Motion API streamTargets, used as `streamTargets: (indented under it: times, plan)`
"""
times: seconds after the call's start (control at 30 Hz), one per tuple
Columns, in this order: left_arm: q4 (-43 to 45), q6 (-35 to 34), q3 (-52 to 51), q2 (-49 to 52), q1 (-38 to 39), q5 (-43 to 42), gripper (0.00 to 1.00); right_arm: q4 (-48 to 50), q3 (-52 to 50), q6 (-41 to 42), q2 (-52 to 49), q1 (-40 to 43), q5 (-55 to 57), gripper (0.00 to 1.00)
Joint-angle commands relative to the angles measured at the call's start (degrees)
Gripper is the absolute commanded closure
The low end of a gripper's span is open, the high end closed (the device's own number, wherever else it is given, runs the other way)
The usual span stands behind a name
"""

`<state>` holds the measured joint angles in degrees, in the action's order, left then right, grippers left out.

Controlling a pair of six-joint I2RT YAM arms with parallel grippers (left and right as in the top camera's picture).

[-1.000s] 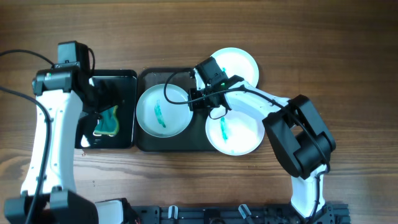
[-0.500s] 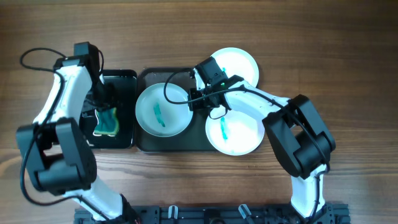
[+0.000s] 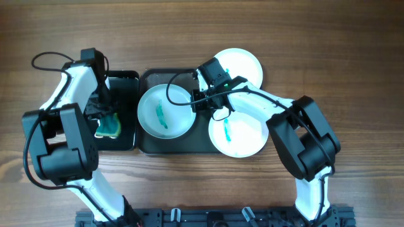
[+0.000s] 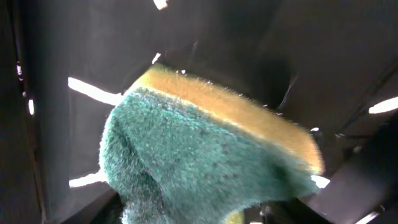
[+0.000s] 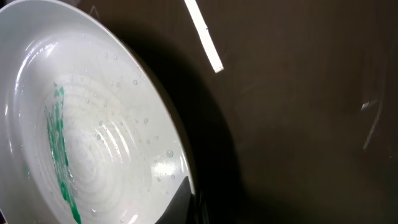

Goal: Clean dirty plates on tray and stack at the side
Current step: 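Pick up the green-and-yellow sponge from the black basin with the left gripper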

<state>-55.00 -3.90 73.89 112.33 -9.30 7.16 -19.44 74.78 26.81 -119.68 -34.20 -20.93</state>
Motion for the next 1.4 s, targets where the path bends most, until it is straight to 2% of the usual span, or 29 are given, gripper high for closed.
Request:
streamTargets:
  times: [0.0, 0.1, 0.13, 0.33, 0.47, 0.63, 0.77, 1.0, 1.1, 1.37]
  plan:
    - [0.9, 0.7, -1.6, 0.9, -0.5, 0.4, 0.55, -1.0, -0.2, 0.2, -2.7, -0.3, 1.7, 0.96]
    - [2.1, 0.7, -1.6, 0.9, -0.5, 0.4, 0.78, -1.0, -0.2, 0.2, -2.7, -0.3, 1.7, 0.96]
    - [2.3, 0.7, -1.6, 0.9, -0.5, 0.4, 0.96, -1.0, -0.2, 0.2, -2.7, -0.3, 1.7, 0.96]
    - [1.8, -0.2, -1.3, 0.1, -0.4, 0.4, 0.96, -0.9, -0.2, 0.3, -2.7, -0.3, 1.7, 0.96]
    - [-3.0, -1.2, 2.5, -4.0, -0.3, -2.8, 0.96, -0.7, -0.2, 0.4, -2.7, -0.3, 1.7, 0.96]
    - [-7.6, -3.2, 8.1, -11.4, 1.0, -13.0, 0.96, -1.2, -0.1, 2.7, -2.6, -0.3, 2.2, 0.96]
    - [-7.6, -6.2, 8.1, -15.3, 4.0, -19.0, 0.96, -4.7, -0.1, 4.8, -0.6, -0.3, 8.9, 0.96]
    - [-6.9, -12.0, 7.8, -15.4, 11.2, -18.1, 0.96, -11.6, -0.1, 6.7, 3.7, -0.3, 21.3, 0.96]
    - [-5.9, -15.3, 7.7, -14.5, 13.4, -14.7, 0.96, -11.6, -0.2, 6.6, 3.6, -0.3, 21.1, 0.96]
    - [-1.4, -14.1, 7.7, -6.2, 18.3, -14.8, 0.96, -11.3, -0.2, 3.1, 3.6, -0.3, 15.8, 0.96]
